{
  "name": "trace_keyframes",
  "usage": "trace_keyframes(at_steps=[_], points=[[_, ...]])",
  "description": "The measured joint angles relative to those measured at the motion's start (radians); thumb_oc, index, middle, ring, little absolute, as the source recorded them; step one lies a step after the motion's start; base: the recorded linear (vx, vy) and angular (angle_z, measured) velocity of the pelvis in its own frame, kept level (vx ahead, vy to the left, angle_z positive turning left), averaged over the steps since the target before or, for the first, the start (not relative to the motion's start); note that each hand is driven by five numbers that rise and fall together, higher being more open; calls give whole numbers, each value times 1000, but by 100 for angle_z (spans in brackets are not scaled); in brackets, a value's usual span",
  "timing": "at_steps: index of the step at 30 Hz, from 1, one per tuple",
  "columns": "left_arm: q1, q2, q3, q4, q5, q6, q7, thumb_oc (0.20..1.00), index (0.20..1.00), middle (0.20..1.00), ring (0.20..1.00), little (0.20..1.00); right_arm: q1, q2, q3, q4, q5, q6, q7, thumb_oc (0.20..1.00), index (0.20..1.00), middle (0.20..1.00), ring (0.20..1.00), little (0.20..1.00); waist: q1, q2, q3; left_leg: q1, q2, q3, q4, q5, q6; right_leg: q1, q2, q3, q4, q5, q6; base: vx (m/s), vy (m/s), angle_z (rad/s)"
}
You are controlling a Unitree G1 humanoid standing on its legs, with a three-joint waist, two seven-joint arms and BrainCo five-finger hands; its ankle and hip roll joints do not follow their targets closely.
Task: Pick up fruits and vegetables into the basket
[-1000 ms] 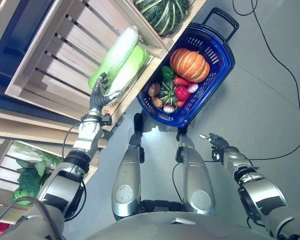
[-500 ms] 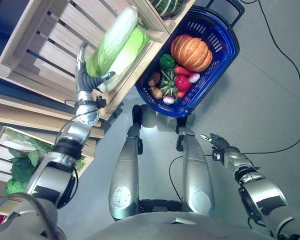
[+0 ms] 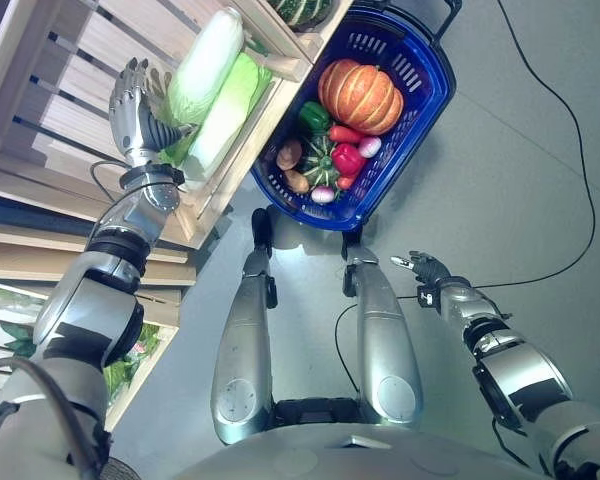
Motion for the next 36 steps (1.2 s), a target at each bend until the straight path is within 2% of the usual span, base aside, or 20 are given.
trace_keyframes(at_steps=[11,19,28,32,36], points=[[-103,-1,-35,186,-20,65,-191,1000,1000,1000,1000,1000,-52,-1,39,3,0,19,16,1000,1000,1000,1000,1000,-46,-14,0,-29,14,20,36,-22,-4,-28,17,24,4,8,-9,-4,25,-7],[-135,-1,-48,251,-67,94,-273,1000,1000,1000,1000,1000,-55,-3,40,3,0,24,17,1000,1000,1000,1000,1000,-52,-14,0,-29,16,25,37,-25,-5,-32,19,29,4,8,-9,0,0,0],[-147,-1,-41,313,-140,99,-293,1000,1000,1000,1000,1000,-86,-8,41,10,0,26,17,1000,1000,1000,1000,1000,-55,-23,-1,-56,17,34,56,-33,-5,-60,22,39,18,9,-10,-5,1,-2],[-150,-2,-30,334,-185,134,-294,1000,1000,1000,1000,1000,-95,-8,41,11,2,27,17,1000,1000,1000,1000,1000,-56,-28,-2,-57,19,35,58,-33,-6,-61,23,40,17,8,-9,0,0,0],[-148,-3,-20,368,-224,134,-294,1000,1000,1000,1000,1000,-95,-13,41,14,9,28,17,1000,1000,1000,1000,1000,-55,-30,-2,-75,22,34,69,-39,-8,-74,26,39,18,6,-6,0,0,0]])
